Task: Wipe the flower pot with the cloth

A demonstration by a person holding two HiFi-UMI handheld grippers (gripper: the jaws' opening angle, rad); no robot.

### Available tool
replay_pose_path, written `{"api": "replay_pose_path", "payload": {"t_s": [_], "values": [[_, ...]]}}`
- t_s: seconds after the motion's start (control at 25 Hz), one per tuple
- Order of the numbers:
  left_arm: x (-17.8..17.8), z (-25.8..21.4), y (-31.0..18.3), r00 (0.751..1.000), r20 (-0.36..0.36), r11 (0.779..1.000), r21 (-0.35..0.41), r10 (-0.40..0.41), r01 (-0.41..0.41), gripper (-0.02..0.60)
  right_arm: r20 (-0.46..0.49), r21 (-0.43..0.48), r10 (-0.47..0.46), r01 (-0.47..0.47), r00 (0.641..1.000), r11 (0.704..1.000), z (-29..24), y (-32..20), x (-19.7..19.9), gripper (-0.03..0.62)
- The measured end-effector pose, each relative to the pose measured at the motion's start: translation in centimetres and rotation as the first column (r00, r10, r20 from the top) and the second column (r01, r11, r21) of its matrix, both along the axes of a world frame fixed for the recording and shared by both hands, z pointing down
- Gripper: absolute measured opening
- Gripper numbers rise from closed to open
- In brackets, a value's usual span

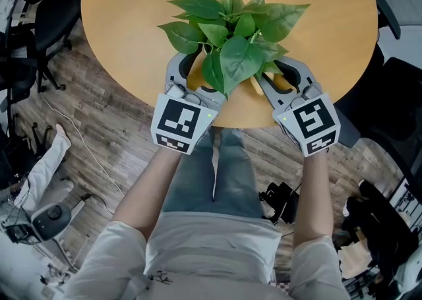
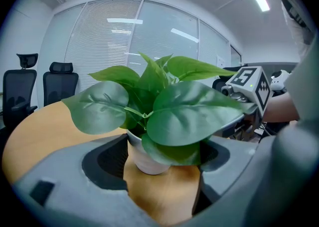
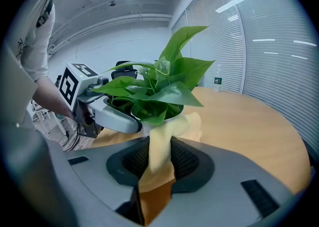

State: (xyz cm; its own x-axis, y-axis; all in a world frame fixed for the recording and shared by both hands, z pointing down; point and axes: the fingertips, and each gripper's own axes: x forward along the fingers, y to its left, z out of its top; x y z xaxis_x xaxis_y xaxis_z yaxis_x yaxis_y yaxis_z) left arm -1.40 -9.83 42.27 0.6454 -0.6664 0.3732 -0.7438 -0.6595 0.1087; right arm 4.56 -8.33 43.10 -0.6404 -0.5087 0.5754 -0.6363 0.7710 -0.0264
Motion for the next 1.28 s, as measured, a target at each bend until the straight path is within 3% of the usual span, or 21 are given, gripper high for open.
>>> {"api": "replay_pose_path", "payload": {"t_s": [0.48, 0.88, 1.04, 1.28], "values": [[0.5, 0.0, 0.1, 0.993, -0.009, 0.993, -0.004, -0.120, 0.119, 0.397, 0.015, -0.016, 0.011, -0.011, 1.000, 1.000, 0.1, 0.9, -0.3, 0.100], [0.7, 0.0, 0.1, 0.985, -0.009, 0.985, -0.011, -0.171, 0.170, 0.397, 0.032, -0.033, 0.012, -0.011, 0.999, 0.999, 0.3, 1.6, -0.7, 0.100], [0.7, 0.0, 0.2, 0.989, -0.010, 0.989, -0.007, -0.146, 0.146, 0.397, 0.025, -0.027, 0.016, -0.015, 1.000, 1.000, 0.6, 1.7, -0.2, 0.100], [0.2, -0.4, 1.1, 1.000, -0.007, 0.999, 0.030, -0.029, 0.030, 0.399, 0.019, -0.029, 0.027, -0.027, 0.999, 0.999, 0.8, 1.5, 0.4, 0.100]]}}
